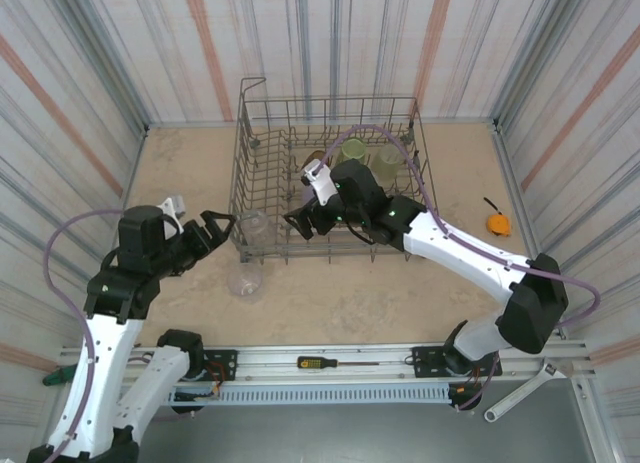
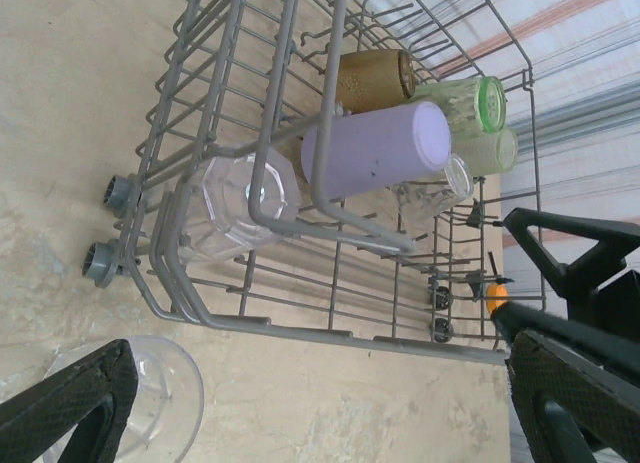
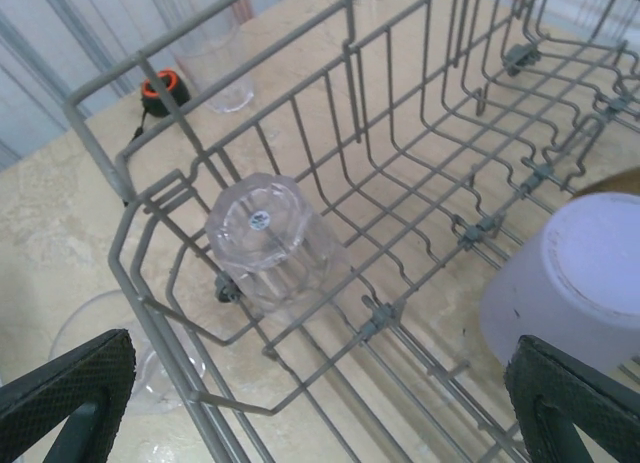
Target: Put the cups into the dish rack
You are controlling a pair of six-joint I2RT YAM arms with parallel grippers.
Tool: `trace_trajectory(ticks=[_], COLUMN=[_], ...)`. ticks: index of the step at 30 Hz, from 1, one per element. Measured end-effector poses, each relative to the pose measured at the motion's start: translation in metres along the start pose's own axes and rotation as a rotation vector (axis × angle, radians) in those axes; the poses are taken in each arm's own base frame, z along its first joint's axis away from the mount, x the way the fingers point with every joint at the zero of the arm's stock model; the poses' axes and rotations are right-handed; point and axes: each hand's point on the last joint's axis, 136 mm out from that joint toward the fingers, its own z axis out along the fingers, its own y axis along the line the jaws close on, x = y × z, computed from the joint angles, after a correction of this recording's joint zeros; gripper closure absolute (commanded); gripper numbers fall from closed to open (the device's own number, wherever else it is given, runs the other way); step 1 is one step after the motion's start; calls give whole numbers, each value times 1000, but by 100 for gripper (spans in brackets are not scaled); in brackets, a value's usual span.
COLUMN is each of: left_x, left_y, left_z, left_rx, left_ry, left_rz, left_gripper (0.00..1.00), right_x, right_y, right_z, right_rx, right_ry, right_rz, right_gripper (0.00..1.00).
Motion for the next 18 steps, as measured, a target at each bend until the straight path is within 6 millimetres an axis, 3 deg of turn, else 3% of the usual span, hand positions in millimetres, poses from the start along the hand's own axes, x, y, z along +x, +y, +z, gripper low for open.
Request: trace_trajectory(ticks=[7, 18], left_x=[28, 49], left_y=[7, 16], left_z=[15, 44], left_rx=[-63, -192], left_ry=[77, 153], left_rz=[52, 163], left_gripper=[1, 1], right_x=[15, 23], right_y=[-12, -28], right_z=[-7, -23], right_rx=[26, 60], right_ry=[18, 5], right_rz=[40, 101], right_gripper=[1, 1])
